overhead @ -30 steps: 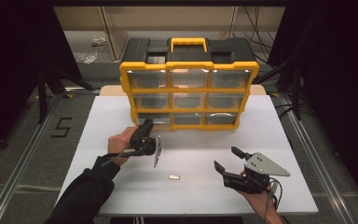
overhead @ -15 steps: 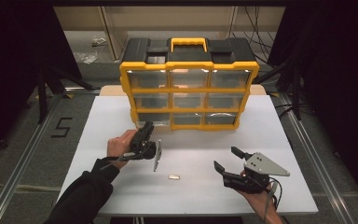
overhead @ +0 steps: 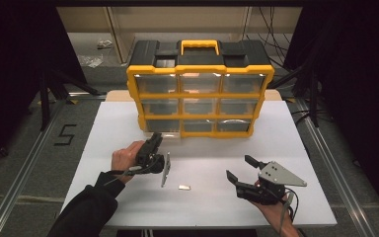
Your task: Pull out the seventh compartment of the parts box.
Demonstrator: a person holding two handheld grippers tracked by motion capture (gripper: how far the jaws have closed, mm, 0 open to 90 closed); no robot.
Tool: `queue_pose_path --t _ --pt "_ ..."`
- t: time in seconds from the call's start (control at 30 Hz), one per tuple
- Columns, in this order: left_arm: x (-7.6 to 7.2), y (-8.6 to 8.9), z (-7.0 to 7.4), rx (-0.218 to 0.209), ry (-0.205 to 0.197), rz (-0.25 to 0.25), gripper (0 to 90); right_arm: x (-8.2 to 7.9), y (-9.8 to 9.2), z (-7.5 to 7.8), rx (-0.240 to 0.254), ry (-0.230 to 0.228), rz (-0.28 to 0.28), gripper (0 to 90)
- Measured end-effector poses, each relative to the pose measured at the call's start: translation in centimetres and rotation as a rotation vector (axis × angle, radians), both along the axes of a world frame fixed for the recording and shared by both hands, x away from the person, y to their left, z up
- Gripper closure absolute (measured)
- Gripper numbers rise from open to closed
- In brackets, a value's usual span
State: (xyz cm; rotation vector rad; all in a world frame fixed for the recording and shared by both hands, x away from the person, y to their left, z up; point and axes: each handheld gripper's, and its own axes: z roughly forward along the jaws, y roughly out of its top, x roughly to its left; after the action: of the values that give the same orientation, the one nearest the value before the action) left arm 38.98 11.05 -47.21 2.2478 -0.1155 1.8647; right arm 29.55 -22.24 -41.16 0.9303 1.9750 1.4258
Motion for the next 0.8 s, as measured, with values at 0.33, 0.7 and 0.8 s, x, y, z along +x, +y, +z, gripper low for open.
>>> queue_pose_path --t 0.33,0.7,0.8 --pt "-0.6 0.1 0.0 0.000 -0.002 -0.003 76.5 0.1 0.2 0.0 -0.001 -0.002 0.009 24.9" --pt "-1.1 0.2 -0.1 -0.010 0.001 -0.013 76.6 0.1 0.2 0.0 -0.002 -0.002 0.008 25.0" --pt "-1.3 0.2 -0.2 -0.002 -0.008 -0.018 76.8 0.1 0.2 0.0 -0.001 -0.001 0.008 24.9"
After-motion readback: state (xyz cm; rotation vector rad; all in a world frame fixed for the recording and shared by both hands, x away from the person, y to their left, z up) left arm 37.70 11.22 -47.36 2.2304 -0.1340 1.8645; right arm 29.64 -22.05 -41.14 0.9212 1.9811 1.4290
